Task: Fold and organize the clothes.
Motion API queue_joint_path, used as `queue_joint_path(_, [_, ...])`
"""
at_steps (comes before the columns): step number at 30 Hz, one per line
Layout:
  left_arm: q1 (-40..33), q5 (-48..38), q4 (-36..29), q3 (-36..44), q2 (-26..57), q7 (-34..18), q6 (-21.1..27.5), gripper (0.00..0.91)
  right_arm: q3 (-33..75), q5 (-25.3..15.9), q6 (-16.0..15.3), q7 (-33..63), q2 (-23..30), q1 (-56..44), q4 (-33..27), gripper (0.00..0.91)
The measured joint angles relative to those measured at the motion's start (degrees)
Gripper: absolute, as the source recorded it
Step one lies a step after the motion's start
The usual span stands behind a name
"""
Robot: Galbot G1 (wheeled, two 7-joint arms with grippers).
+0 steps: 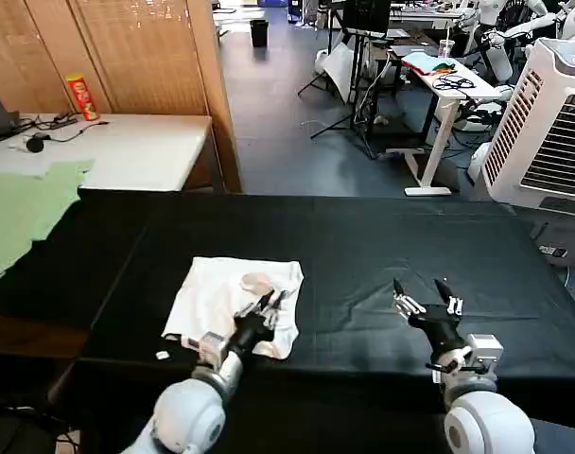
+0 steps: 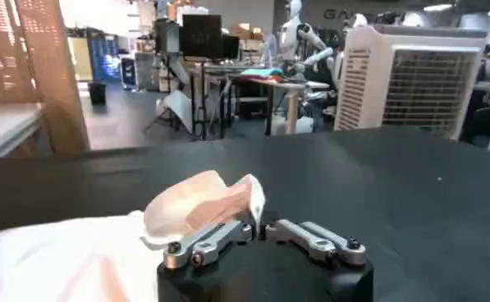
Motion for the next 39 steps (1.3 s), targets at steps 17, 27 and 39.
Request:
queue_joint_path(17, [1.7, 8.1, -3.1, -9.5, 5.3, 0.9, -8.0, 0.878, -12.8, -3.7, -0.1, -8.6, -4.6, 9.0, -8.0, 0.878])
queue_joint_path(27, [5.1, 11.8, -2.0, -19.9, 6.9, 0.0, -8.4, 0.878, -28.2, -6.9, -0.9, -9.6, -3.1, 23.0, -18.4, 0.878])
queue_joint_path(39, [7.9, 12.7, -2.0, -24.0, 5.8, -0.1, -8.4, 0.878, -39.3, -15.8, -1.9, -13.2, -0.7, 33.9, -30.4, 0.878])
